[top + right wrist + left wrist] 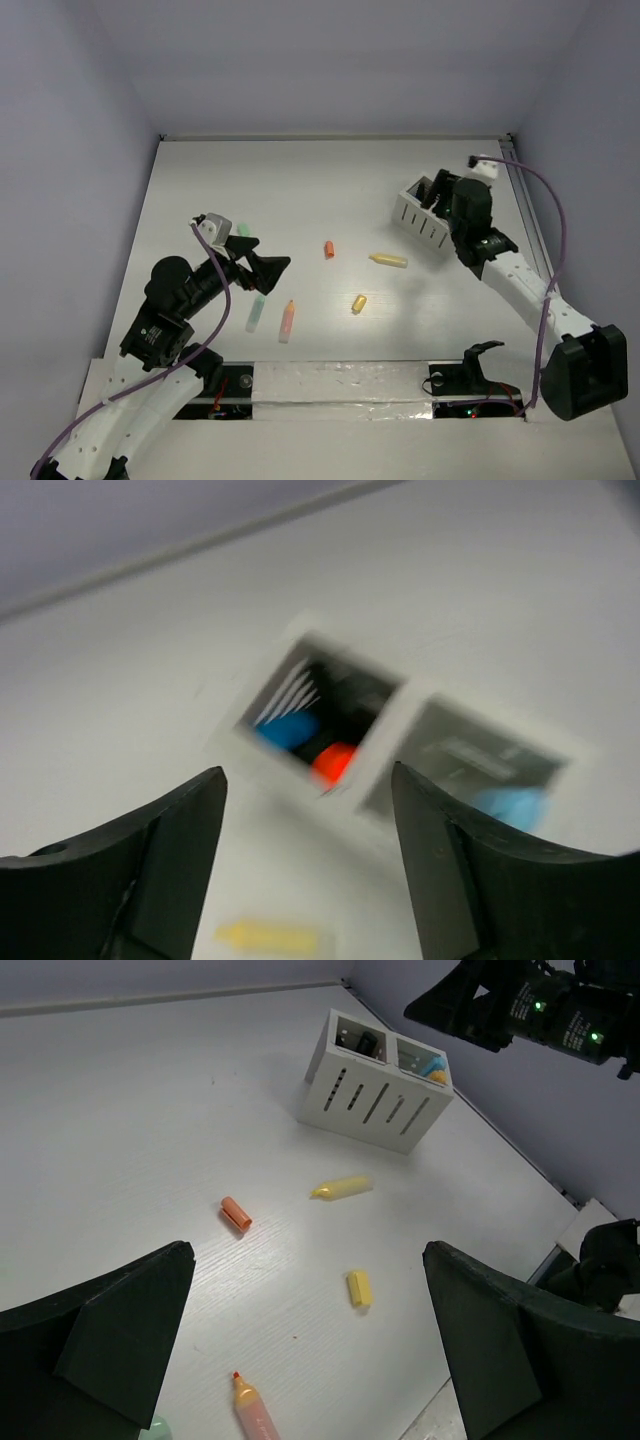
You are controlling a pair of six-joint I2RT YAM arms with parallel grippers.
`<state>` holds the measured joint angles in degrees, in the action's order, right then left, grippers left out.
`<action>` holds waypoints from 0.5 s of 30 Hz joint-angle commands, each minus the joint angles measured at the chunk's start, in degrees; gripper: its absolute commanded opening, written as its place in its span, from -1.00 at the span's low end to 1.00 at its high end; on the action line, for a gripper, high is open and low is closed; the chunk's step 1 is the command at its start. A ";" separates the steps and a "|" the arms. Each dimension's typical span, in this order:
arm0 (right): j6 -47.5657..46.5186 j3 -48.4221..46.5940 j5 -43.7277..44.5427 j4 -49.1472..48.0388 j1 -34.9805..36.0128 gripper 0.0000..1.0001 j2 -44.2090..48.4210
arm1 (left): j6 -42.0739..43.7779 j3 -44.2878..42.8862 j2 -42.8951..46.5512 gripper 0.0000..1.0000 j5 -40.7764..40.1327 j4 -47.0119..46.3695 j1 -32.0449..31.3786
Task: Sort the stationery into containers
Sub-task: Place the pen in the storage box, then pick up the pen from the center of the board.
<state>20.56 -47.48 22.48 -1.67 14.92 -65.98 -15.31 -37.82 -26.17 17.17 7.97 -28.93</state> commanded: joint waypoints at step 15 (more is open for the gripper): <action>10.38 -13.77 -13.51 13.90 48.44 0.63 -24.28 | 1.34 -2.08 4.11 0.98 -18.82 0.82 -0.43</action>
<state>27.33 -57.93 11.35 12.53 61.45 -88.53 -14.22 -37.85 -23.59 3.55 10.41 -28.93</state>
